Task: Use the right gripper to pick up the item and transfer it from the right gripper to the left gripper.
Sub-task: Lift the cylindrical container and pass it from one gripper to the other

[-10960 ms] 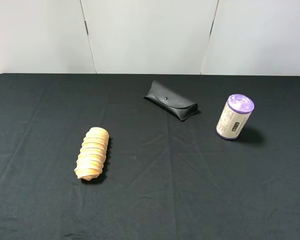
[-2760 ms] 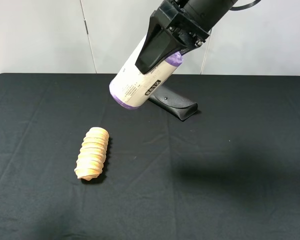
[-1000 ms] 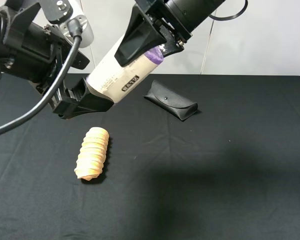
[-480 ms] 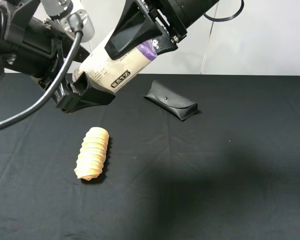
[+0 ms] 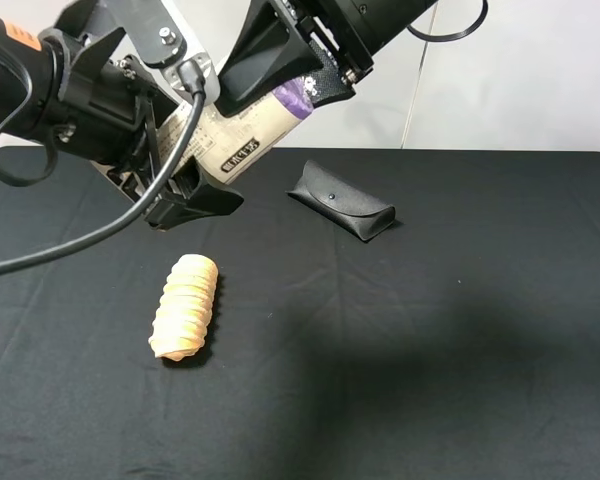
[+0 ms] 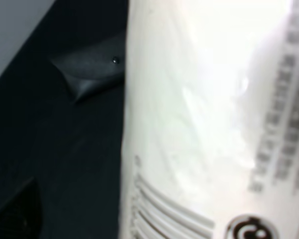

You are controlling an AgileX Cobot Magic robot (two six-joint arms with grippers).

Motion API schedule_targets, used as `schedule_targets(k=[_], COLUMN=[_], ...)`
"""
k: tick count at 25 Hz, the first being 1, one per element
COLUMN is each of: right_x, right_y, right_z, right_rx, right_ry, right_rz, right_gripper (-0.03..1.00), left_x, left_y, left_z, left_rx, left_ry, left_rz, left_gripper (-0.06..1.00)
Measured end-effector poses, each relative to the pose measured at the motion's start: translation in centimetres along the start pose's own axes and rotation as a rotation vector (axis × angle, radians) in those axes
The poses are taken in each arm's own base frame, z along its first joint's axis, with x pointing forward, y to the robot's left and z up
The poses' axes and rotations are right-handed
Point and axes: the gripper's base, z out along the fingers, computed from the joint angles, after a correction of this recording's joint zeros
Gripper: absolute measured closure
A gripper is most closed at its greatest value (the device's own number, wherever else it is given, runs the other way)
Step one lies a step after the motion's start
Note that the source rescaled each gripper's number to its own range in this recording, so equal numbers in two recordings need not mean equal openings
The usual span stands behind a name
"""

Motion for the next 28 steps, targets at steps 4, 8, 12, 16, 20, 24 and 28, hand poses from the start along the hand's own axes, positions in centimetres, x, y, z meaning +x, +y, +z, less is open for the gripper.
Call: schedule_targets(k=[4,8,12,16,20,24,28], right_x=[-0.05,-0.09,-0.29,-0.33,-0.33,-0.32,0.02], right_y=[-0.03,-0.05,-0.14,-0.14,-0.14,-0.15,-0.01], right_z=[0.0,0.0,-0.03,-0.09,-0.09,-0.09,-0.1], right_rx=[0.003,0.006,0.013,0.014,0.014,0.014,0.0], right_ry=[-0.006,-0.01,-0.032,-0.034,-0.034,-0.033,0.006], right_rz=[0.0,0.0,0.002,0.002,0.002,0.0,-0.016], right_gripper=[0.9,0.9,0.9,0.9,0.9,0.9,0.14], left_x=[-0.03,-0.07,-0.05,-0.05,-0.05,-0.05,-0.04], left_y=[0.04,0.01,-0.1,-0.1,-0.1,-0.1,-0.08], left_z=[0.0,0.0,0.0,0.0,0.0,0.0,0.0], left_rx=[-0.004,-0.001,0.008,0.008,0.008,0.008,0.007], left_ry=[-0.004,-0.008,-0.004,-0.004,-0.004,-0.004,-0.004], left_rz=[0.009,-0.001,-0.003,0.003,0.005,0.005,0.009], left_gripper=[0.06,0.15,0.93,0.91,0.91,0.91,0.91])
